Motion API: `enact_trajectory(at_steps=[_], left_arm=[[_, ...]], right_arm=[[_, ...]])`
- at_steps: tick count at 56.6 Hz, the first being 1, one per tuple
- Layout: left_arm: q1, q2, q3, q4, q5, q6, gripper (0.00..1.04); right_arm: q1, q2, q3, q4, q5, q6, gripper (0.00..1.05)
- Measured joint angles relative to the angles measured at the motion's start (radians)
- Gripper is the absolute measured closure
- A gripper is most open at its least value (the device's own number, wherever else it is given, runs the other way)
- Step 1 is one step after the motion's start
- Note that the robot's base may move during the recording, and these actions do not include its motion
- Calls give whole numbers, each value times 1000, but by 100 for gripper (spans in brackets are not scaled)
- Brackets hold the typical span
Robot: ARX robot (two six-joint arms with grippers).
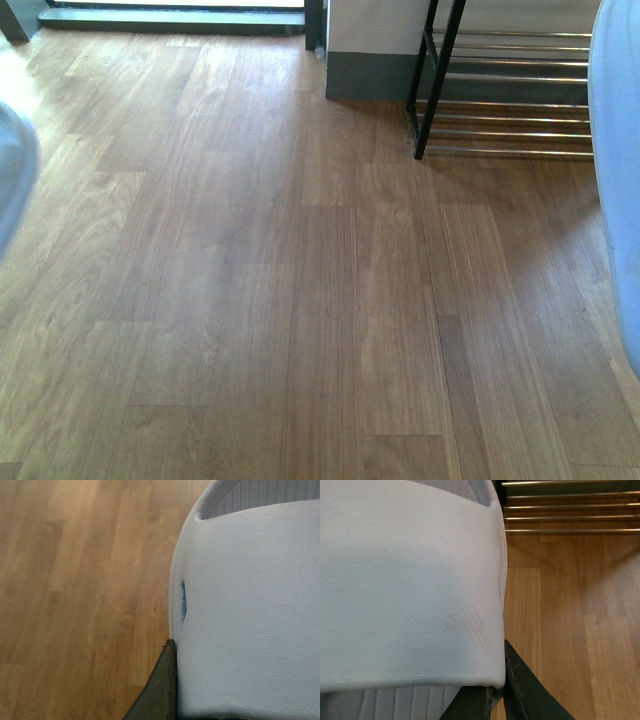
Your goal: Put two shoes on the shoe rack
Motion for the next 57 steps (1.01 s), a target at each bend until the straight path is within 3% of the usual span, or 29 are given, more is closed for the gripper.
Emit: enact_trajectory(at_steps=[11, 18, 57], left_arm=[[-64, -430, 37, -336, -82, 0, 103], [-115, -552, 62, -453, -123, 2, 103], [-124, -573, 62, -464, -131, 5, 103]], right_arm=[[0, 0, 0, 0, -1, 0, 103], [0, 0, 0, 0, 0, 0, 103], [0, 0, 0, 0, -1, 0, 103]])
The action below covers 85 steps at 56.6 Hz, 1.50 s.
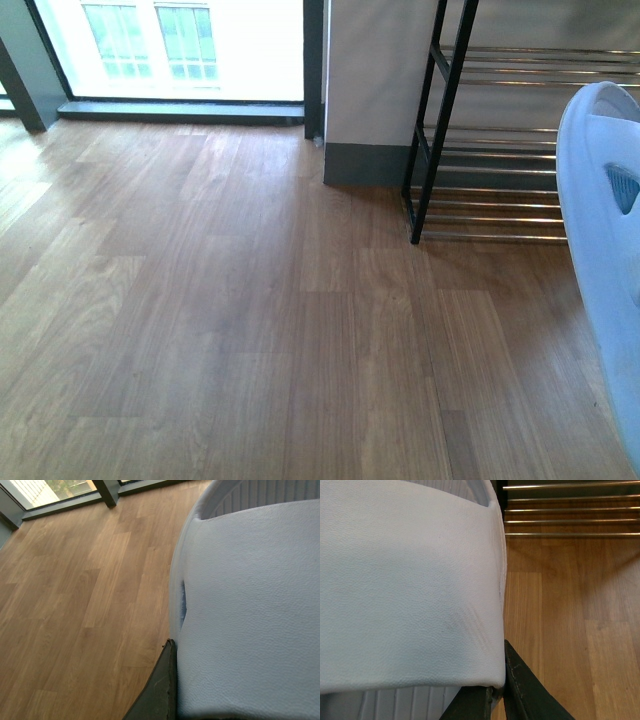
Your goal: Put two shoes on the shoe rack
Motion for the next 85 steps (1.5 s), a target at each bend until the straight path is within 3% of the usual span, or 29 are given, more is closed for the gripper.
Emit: enact_trajectory(at_steps=[85], left_arm=[[-3, 0, 0, -1, 0, 3, 103]], right_arm=[[-1, 0, 0, 0, 1, 0, 103]])
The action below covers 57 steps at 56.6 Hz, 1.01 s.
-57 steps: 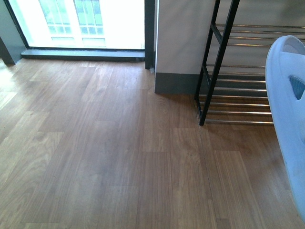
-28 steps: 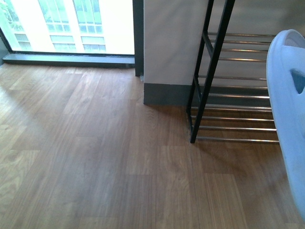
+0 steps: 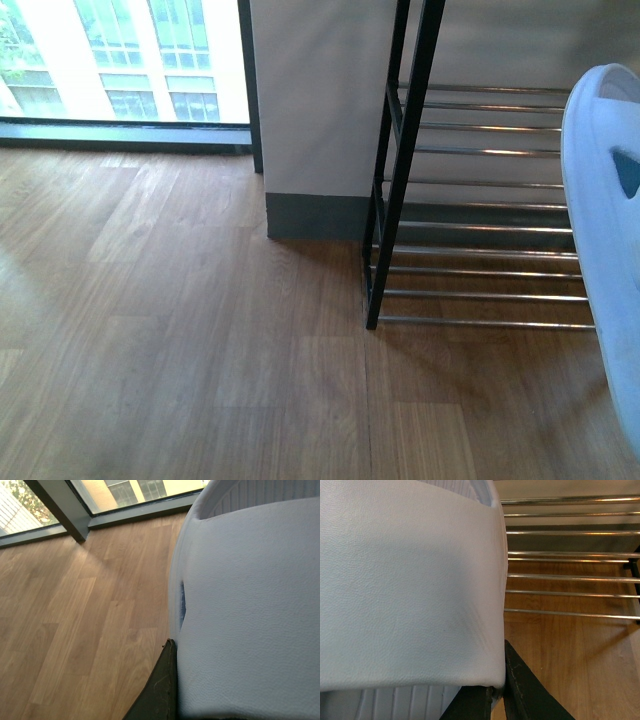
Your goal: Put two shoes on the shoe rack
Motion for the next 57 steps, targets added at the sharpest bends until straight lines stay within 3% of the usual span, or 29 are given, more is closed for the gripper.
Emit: enact_trajectory(at_steps=[45, 51, 57], left_arm=[[0, 1, 0, 0, -1, 0, 103], [0, 1, 0, 0, -1, 0, 103], [0, 1, 0, 0, -1, 0, 103]], right_arm=[[0, 2, 0, 0, -1, 0, 103], [2, 36, -68, 259, 34, 28, 103], [2, 14, -81, 346, 26, 35, 103]])
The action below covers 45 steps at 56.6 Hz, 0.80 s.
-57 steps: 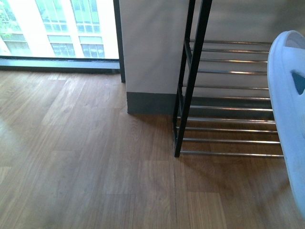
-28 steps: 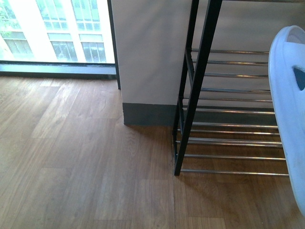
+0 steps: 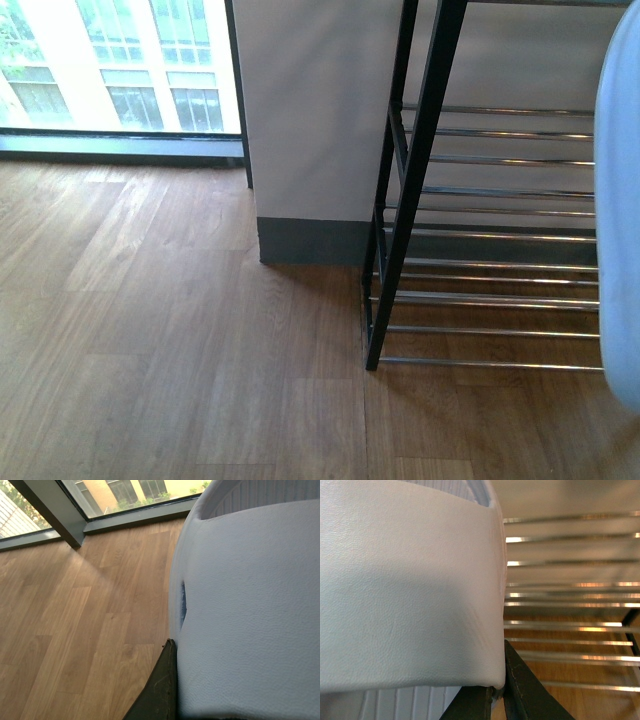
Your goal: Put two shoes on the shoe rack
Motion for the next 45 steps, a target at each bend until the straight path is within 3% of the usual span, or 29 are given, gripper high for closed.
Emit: enact_trajectory(at_steps=[18, 33, 45], left_arm=[[0, 0, 0, 0, 0, 0, 103], [0, 0, 0, 0, 0, 0, 103], [0, 0, 0, 0, 0, 0, 103]], right_arm=[[8, -180, 175, -304, -91, -24, 103], [82, -14, 537, -473, 20, -103, 103], [93, 245, 869, -701, 93, -220, 103]])
